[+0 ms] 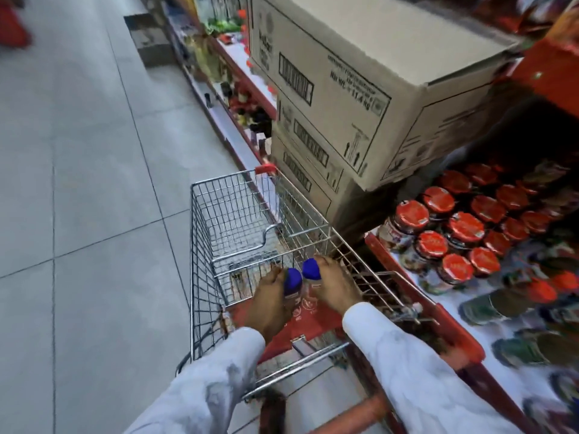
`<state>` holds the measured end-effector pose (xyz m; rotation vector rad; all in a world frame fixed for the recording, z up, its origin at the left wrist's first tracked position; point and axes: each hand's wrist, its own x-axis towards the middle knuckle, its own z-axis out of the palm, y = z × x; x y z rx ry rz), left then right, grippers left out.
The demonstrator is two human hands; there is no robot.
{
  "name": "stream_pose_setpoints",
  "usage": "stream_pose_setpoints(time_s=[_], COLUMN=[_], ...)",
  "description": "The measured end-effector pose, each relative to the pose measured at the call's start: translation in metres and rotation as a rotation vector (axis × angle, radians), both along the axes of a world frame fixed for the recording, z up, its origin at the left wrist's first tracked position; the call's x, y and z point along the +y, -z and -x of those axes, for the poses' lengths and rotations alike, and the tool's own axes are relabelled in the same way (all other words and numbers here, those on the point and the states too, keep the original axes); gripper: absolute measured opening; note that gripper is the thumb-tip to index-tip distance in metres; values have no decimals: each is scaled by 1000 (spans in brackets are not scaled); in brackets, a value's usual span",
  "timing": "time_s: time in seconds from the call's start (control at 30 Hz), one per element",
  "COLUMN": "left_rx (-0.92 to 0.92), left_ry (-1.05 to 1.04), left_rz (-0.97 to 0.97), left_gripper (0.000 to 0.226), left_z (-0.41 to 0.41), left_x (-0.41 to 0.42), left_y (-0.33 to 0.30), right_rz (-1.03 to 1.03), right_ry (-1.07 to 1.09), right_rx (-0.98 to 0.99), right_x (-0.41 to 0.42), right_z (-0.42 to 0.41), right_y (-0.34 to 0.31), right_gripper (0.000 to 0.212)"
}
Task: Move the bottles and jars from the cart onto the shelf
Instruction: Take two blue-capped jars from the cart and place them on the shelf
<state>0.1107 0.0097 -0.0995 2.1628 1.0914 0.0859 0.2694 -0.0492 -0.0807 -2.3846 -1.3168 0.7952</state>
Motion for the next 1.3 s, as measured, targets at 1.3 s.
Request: stream_pose_setpoints(time_s=[1.3], left_rx=[-533], left_ry=[418], left_rz=[386], left_gripper=[64], left_z=[-73], left_x=[-131], left_y=[-207], right_rz=[-861], right_ry=[749], right_rx=[231], right_x=[-310], right_z=[-6], right_y=[-198], right_gripper=[61])
